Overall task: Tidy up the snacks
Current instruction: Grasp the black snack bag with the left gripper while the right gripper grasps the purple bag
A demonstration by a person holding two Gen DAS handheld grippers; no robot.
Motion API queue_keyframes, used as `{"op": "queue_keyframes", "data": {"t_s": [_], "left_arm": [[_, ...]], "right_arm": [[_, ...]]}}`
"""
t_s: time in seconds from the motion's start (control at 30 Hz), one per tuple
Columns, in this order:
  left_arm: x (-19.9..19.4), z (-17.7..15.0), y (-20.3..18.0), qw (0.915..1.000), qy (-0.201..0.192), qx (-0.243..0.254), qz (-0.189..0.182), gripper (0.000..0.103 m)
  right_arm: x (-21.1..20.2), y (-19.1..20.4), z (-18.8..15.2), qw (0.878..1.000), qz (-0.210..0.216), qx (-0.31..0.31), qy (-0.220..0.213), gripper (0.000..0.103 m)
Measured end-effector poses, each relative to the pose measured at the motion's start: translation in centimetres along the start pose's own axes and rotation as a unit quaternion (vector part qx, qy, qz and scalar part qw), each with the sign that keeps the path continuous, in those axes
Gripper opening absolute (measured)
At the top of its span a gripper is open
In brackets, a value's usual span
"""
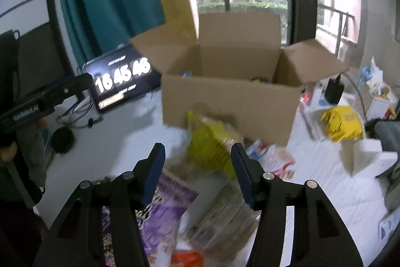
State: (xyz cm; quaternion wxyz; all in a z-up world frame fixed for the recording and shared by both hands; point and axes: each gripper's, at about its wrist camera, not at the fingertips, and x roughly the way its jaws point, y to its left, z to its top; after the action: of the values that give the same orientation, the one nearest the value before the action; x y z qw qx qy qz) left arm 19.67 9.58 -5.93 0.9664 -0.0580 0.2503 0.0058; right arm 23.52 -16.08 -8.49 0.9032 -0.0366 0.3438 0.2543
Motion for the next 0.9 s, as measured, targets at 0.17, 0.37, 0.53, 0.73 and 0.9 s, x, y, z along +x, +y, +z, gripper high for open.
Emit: {"op": "queue_keyframes", "data": {"t_s": [0.17,0.37,0.53,0.73,0.9], "left_arm": [[-0.5,-2.7,1.8,0.9996,0.022,-0.013,0.008,0.091],[-0.7,-6.1,3.3,0.9982,0.055,-0.021,0.012,0.091],[-0.6,-9.1,3.7,0.9958,0.09,-0.013,0.017,0.091],[0.4,-12.1,2.6,0.991,0.133,0.013,0.008,0.091],[1.3,-14.0,2.5,0.9858,0.167,0.012,0.011,0.091]], "right_arm": [[0.8,1.2,-1.9,0.999,0.013,0.01,0.03,0.068],[1.8,2.0,-3.4,0.998,0.015,0.016,0.062,0.069],[2.9,2.7,-4.2,0.996,0.015,0.018,0.088,0.069],[5.1,3.4,-5.3,0.992,0.017,0.022,0.126,0.069],[5.8,3.9,-5.5,0.99,0.021,0.018,0.136,0.069]]}}
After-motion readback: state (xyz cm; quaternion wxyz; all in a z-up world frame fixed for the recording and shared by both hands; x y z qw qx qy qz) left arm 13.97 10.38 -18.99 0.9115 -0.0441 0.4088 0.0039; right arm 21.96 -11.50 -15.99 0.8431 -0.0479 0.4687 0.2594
